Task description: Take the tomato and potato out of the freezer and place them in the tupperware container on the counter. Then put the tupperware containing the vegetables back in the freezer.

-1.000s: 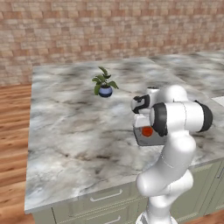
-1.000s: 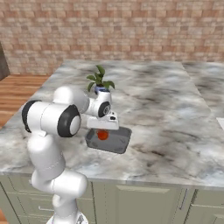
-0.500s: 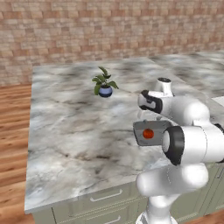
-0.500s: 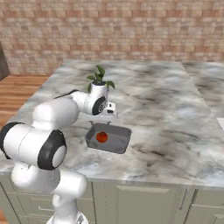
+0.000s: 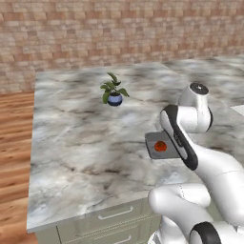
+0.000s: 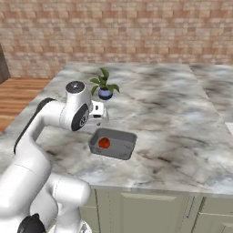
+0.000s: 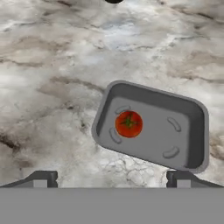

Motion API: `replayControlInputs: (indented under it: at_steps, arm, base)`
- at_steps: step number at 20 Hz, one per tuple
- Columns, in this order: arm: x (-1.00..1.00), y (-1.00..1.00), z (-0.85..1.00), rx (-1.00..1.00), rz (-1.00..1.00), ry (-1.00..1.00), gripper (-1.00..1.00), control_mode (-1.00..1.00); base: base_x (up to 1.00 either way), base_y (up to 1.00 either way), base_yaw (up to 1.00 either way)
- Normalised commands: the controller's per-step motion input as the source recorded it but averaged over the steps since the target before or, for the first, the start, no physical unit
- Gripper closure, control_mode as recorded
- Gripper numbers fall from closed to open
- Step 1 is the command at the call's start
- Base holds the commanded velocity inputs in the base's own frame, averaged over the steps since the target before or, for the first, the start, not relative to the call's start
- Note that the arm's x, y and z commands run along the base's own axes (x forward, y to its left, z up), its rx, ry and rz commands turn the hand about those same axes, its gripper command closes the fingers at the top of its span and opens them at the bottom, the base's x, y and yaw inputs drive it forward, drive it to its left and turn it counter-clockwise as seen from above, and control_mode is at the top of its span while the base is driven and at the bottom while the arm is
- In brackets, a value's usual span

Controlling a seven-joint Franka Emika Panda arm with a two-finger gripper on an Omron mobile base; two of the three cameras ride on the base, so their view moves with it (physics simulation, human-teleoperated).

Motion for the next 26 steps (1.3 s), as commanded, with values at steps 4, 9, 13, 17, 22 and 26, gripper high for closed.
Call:
replayControlInputs:
  at_steps: [4, 9, 13, 17, 22, 26]
  arm:
    - [-1.00, 0.26, 1.00, 0.00, 0.00, -0.04, -1.00, -1.00]
    - [-0.90, 0.31, 0.99, 0.02, 0.00, 0.05, -1.00, -1.00]
    - [-0.73, 0.05, 0.58, 0.10, -0.08, 0.18, -1.00, -1.00]
    - [-0.72, -0.02, 0.13, 0.19, -0.19, 0.27, -1.00, -1.00]
    - [-0.52, -0.01, 0.00, 0.11, -0.20, 0.23, -1.00, -1.00]
    - [0.00, 0.00, 0.00, 0.00, 0.00, 0.00, -1.00, 1.00]
  base:
    - [0.00, 0.00, 0.00]
    - [0.00, 0.00, 0.00]
    - [0.00, 0.00, 0.00]
    - [0.00, 0.00, 0.00]
    - [0.00, 0.00, 0.00]
    - [-0.81, 0.82, -0.04]
